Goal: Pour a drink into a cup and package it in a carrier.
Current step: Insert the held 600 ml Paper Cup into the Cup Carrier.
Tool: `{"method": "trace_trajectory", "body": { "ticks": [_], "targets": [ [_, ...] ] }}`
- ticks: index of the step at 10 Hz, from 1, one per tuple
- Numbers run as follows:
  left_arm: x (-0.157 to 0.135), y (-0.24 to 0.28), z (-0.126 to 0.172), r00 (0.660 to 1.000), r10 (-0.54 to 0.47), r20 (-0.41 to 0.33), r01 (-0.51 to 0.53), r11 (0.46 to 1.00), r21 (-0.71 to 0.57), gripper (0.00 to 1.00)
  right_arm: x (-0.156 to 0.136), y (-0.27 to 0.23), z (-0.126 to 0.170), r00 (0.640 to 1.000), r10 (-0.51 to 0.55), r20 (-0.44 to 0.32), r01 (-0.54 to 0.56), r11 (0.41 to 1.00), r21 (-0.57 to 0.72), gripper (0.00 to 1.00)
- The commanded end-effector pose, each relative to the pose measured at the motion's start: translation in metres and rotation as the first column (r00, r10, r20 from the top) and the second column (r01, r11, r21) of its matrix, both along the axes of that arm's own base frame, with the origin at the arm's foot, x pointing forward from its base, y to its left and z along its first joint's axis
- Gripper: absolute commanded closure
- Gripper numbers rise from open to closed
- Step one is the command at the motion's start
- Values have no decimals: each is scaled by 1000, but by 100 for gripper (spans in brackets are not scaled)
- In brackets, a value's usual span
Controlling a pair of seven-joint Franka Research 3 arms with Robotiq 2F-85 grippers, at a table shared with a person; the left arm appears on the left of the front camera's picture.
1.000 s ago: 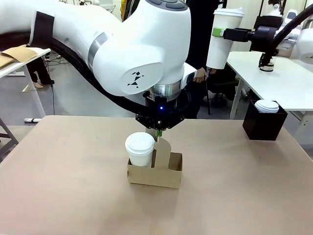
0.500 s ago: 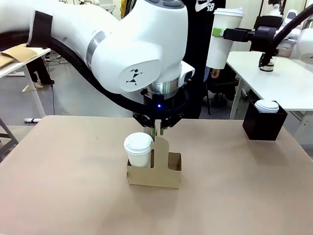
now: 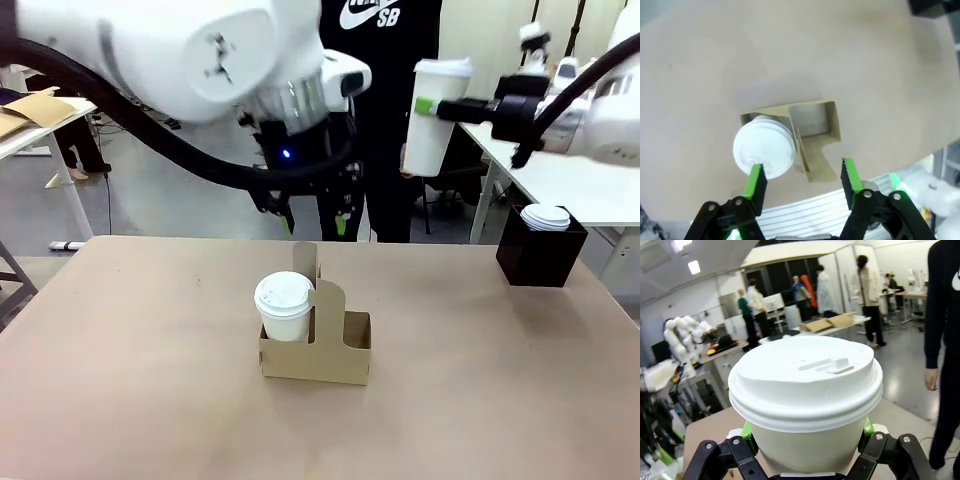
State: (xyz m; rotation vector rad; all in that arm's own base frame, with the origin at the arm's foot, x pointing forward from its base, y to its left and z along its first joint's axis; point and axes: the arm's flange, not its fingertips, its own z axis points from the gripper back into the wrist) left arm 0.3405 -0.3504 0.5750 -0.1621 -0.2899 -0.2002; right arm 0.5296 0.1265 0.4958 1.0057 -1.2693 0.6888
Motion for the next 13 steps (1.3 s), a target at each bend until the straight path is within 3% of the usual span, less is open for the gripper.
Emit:
{"method": "trace_trajectory", "body": {
  "ticks": [1, 4, 7, 8, 9, 13],
  "targets": [
    [-10, 45, 0, 985, -172, -2, 172, 984, -37, 0, -12, 19, -28, 991, 123, 56, -123, 992, 5, 14],
    [-12, 109, -8, 919, -384, 94, 387, 922, -13, 0, -47, 61, -62, 942, 322, 94, -321, 947, -26, 14],
    [7, 173, -47, 854, -478, 203, 471, 878, 86, 0, -66, 76, -76, 904, 404, 144, -407, 914, -8, 14],
    [15, 184, -57, 870, -442, 217, 429, 897, 108, 0, -60, 79, -75, 926, 367, 90, -368, 930, -10, 14],
    [5, 154, -31, 887, -441, 138, 437, 897, 63, 0, -60, 79, -75, 926, 367, 90, -368, 930, -10, 14],
    [6, 161, -38, 879, -451, 153, 445, 892, 74, 0, -62, 77, -80, 921, 376, 99, -377, 926, -13, 14]
  ]
}}
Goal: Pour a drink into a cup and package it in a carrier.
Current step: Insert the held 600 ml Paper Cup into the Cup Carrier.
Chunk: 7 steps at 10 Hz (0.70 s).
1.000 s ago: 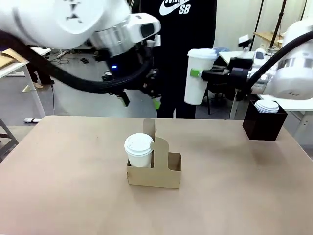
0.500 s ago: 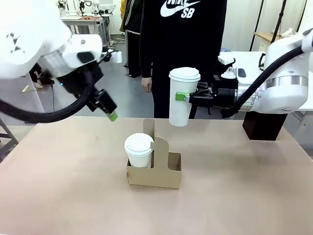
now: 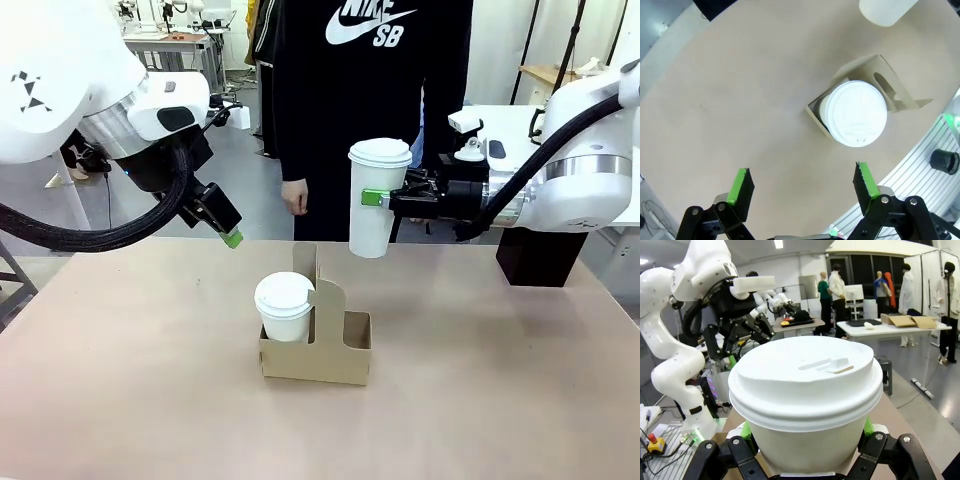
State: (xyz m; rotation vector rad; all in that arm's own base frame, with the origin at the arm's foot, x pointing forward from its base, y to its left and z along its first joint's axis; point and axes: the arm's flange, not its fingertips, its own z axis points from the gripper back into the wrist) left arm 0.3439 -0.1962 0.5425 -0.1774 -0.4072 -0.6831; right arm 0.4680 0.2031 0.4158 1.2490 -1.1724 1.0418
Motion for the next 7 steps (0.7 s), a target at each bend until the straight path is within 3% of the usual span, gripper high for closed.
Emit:
{"method": "trace_trajectory", "body": {
  "ticks": [1, 5, 7],
  "targets": [
    [5, 31, -19, 999, -54, 8, 54, 998, -20, 0, -3, 8, -16, 999, 51, 11, -51, 999, -5, 14],
    [5, 74, -48, 992, -126, -3, 126, 992, -2, 0, -18, 27, -42, 974, 205, 94, -207, 978, 4, 14],
    [6, 83, -62, 984, -175, -21, 176, 984, 35, 0, -28, 33, -52, 971, 218, 101, -221, 975, 16, 14]
  ]
}}
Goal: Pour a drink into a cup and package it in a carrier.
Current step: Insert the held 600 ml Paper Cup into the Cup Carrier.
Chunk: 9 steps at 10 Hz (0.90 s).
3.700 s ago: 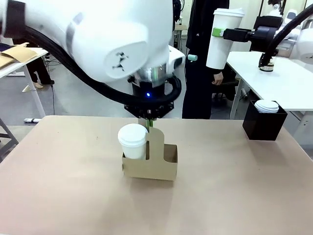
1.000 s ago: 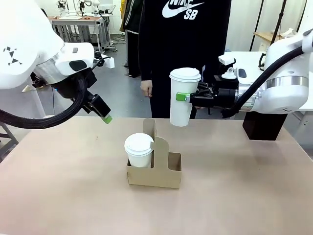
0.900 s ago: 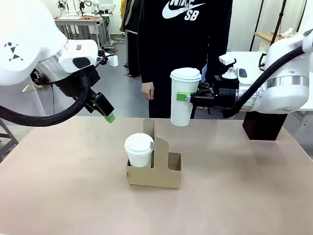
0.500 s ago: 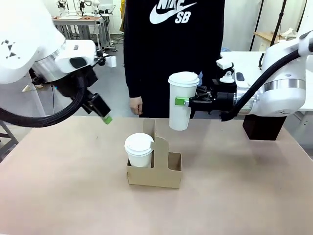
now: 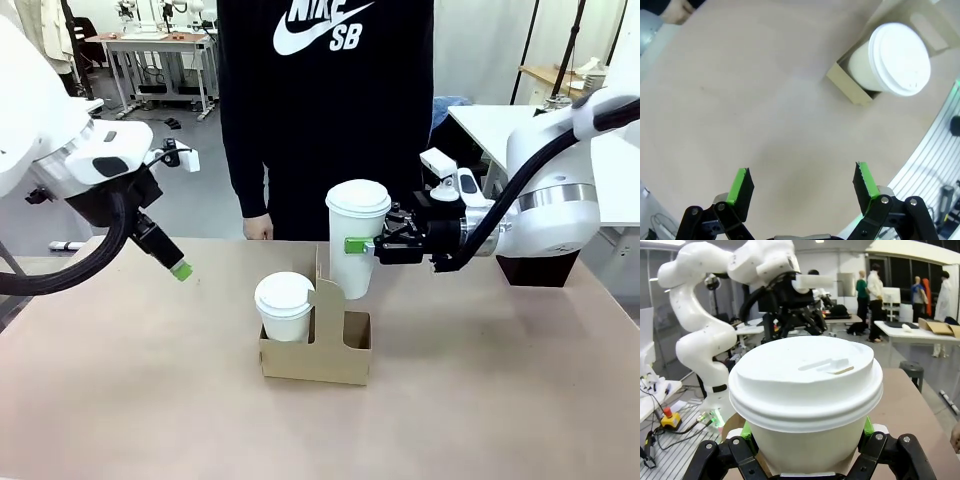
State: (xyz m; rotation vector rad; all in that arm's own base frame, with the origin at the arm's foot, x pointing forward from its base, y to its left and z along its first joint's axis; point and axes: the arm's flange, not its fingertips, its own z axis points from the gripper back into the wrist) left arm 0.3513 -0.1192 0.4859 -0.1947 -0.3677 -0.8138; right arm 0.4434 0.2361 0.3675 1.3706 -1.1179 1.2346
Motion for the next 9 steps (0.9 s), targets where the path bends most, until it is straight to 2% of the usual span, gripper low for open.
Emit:
{"method": "trace_trajectory", "body": {
  "ticks": [1, 3, 4, 5, 9],
  "targets": [
    [-3, 10, -10, 996, -94, 6, 94, 995, -15, 0, -9, 5, -9, 997, 62, 34, -64, 997, 46, 14],
    [-4, 11, -13, 989, -148, 1, 148, 989, 27, 0, -16, 8, -20, 996, 89, 21, -90, 995, 39, 14],
    [0, 13, -10, 995, -104, -6, 104, 994, -26, 0, -18, 8, -25, 995, 96, 16, -96, 995, 38, 14],
    [1, 4, -6, 995, -100, 1, 100, 995, 17, 0, -21, 9, -31, 994, 111, 1, -111, 994, 19, 14],
    [1, 4, -6, 995, -100, 1, 100, 995, 17, 0, -25, 7, -52, 990, 136, -39, -137, 991, -7, 14]
  ]
}}
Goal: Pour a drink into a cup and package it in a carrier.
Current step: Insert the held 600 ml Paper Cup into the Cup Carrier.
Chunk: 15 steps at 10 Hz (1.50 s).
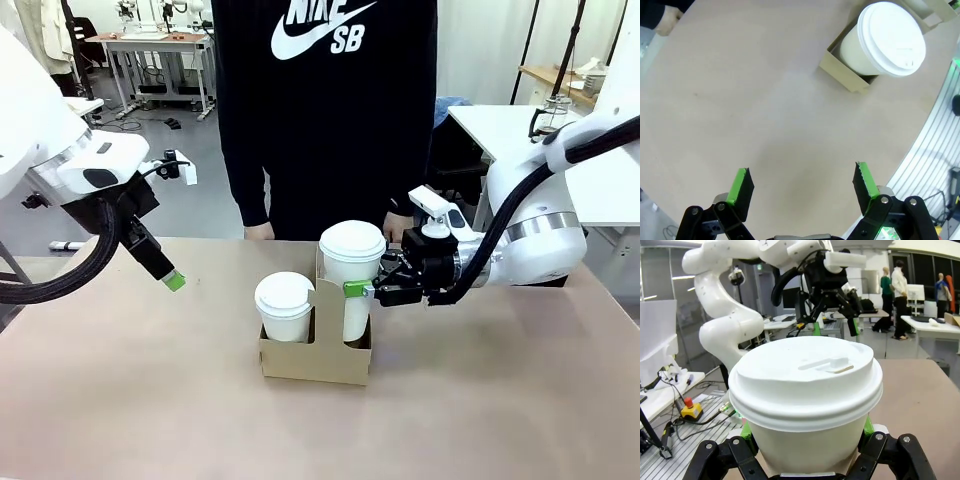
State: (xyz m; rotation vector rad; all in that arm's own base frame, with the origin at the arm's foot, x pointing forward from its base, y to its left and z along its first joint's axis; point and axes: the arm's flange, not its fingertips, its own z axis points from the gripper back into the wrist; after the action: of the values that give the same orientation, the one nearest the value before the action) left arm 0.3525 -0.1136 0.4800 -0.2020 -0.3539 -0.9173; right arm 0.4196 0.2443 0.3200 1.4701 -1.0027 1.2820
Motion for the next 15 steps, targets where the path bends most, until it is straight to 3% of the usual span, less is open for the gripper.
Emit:
{"method": "trace_trajectory", "body": {
  "ticks": [1, 6, 13, 14, 15],
  "targets": [
    [0, -1, 0, 1000, 2, 2, -2, 1000, 2, 0, -1, -2, -11, 1000, 22, 4, -22, 1000, 7, 14],
    [0, -1, 0, 1000, 2, 2, -2, 1000, 2, 0, 0, 0, -45, 998, 62, -10, -62, 997, 36, 14],
    [0, -1, 0, 1000, 2, 2, -2, 1000, 2, 0, -2, 1, -77, 997, 45, 69, -47, 999, 23, 14],
    [0, -1, 0, 1000, 2, 2, -2, 1000, 2, 0, -4, 1, -75, 994, 30, 107, -30, 1000, 1, 0],
    [0, -1, 0, 1000, 2, 2, -2, 1000, 2, 0, -6, -2, -70, 994, 34, 105, -31, 999, -30, 0]
  ]
}}
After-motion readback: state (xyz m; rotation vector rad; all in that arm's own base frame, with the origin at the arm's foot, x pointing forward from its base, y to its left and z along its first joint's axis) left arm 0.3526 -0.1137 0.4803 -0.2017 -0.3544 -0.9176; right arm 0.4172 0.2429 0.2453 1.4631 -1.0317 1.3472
